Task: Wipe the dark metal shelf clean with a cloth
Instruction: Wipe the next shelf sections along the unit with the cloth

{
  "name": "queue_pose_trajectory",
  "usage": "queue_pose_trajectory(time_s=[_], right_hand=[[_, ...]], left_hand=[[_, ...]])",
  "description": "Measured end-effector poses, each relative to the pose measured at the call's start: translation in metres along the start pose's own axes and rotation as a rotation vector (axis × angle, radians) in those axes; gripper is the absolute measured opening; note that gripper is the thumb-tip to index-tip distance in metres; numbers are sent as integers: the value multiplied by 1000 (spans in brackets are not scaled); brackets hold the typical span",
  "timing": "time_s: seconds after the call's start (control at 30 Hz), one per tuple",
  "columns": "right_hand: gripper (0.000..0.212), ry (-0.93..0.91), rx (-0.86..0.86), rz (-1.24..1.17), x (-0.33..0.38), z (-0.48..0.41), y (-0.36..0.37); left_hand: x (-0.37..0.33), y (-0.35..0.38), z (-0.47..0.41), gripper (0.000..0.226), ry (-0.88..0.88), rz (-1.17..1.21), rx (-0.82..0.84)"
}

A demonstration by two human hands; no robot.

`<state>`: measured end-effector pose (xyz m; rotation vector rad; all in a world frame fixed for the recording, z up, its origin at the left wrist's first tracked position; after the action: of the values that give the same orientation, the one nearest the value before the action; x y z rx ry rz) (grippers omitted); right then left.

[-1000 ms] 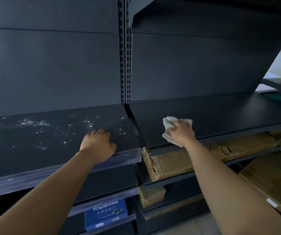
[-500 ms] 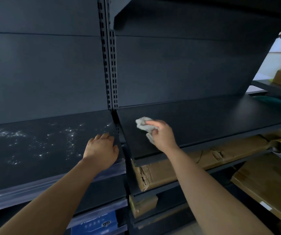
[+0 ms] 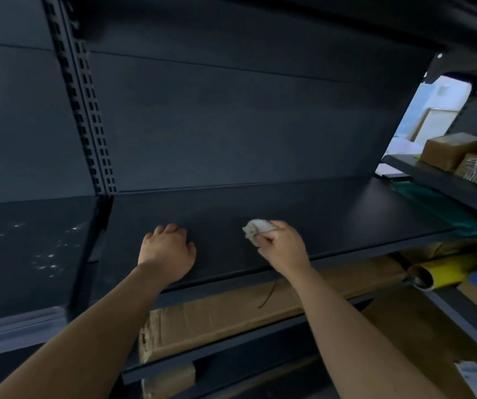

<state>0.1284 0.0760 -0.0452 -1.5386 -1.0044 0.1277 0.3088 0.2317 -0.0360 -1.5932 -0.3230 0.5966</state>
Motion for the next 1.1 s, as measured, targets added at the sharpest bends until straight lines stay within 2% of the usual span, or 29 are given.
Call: queue_pose_trajectory(time_s=[0.17, 0.33, 0.4, 0.43, 0.53, 0.6, 0.7, 0.87, 1.03, 1.1], right_hand=[[15, 289, -81, -89, -116, -30, -51], [20, 375, -102, -210, -159, -71, -61], [15, 431, -73, -118, -164, -91, -55], [23, 443, -41, -15, -165, -101, -51], [41, 311, 70, 180, -148, -130, -33], [42, 201, 111, 189, -124, -147, -16], [38, 59, 128, 82, -70, -153, 10], [43, -195, 184, -11, 19, -125, 46], [41, -461, 254, -105, 48, -76, 46], [39, -459, 243, -187, 38, -68, 30]], left_hand=[[-25, 9, -19, 49, -85, -8, -38], [-38, 14, -29, 48, -120, -30, -83], [-38, 15, -30, 48, -131, -40, -100], [-37, 15, -31, 48, -135, -47, -106], [-37, 17, -31, 47, -137, -59, -126], [-37, 17, -30, 53, -138, -62, -134], [-39, 16, -29, 62, -132, -51, -145], [-38, 18, -28, 50, -151, -44, -142], [-33, 13, -20, 44, -214, -66, -139], [-27, 11, -13, 44, -218, -71, -131]])
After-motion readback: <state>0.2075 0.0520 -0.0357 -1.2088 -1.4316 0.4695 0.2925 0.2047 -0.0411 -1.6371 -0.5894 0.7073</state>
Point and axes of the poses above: each hand's wrist, its own z-axis away from the middle knuckle, its own y-axis out of the palm, x = y × z, the point moved 5 cm from there along -z, towards the middle knuckle, and after that the axes turned 1 degree about z, right-handed, at the moved point
